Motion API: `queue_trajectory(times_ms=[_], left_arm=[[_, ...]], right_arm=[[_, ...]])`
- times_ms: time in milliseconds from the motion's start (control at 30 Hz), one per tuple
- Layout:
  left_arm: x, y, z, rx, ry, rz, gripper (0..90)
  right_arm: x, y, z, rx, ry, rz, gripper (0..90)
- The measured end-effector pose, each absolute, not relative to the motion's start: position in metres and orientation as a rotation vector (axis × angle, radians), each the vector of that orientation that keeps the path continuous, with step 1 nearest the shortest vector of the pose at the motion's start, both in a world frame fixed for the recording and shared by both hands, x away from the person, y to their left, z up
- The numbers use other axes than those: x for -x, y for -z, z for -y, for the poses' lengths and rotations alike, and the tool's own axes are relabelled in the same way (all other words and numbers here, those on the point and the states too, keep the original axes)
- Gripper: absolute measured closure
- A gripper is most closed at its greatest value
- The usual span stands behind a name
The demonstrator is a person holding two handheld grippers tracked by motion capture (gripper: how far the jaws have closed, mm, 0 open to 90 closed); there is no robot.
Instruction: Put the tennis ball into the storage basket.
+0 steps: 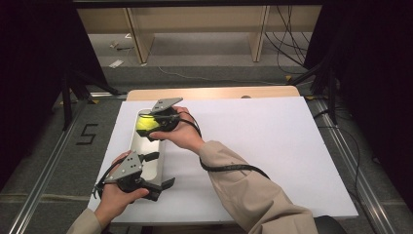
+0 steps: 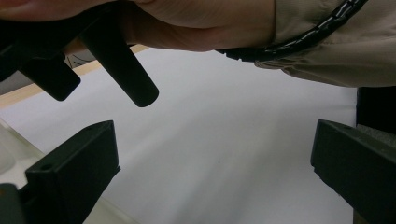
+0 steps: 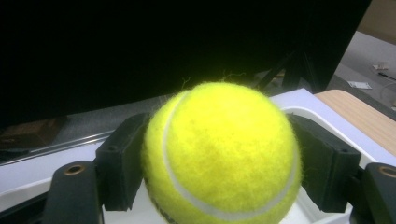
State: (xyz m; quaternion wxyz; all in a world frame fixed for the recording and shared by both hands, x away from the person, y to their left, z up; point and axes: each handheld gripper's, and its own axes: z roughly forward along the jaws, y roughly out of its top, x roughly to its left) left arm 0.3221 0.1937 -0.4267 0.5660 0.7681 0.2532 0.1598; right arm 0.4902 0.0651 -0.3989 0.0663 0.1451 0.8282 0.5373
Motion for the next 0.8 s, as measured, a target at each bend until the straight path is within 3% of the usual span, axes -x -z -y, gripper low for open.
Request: queue_trajectory(times_ms=[800], left_arm=[[-0.3221,0.4267,-0.1934,-1.805,-0.373,-0.595,0.6]], right_arm=[[-0.4945,0.4068,-0.0693,-0.449,-1.593,-2.519,26.4]])
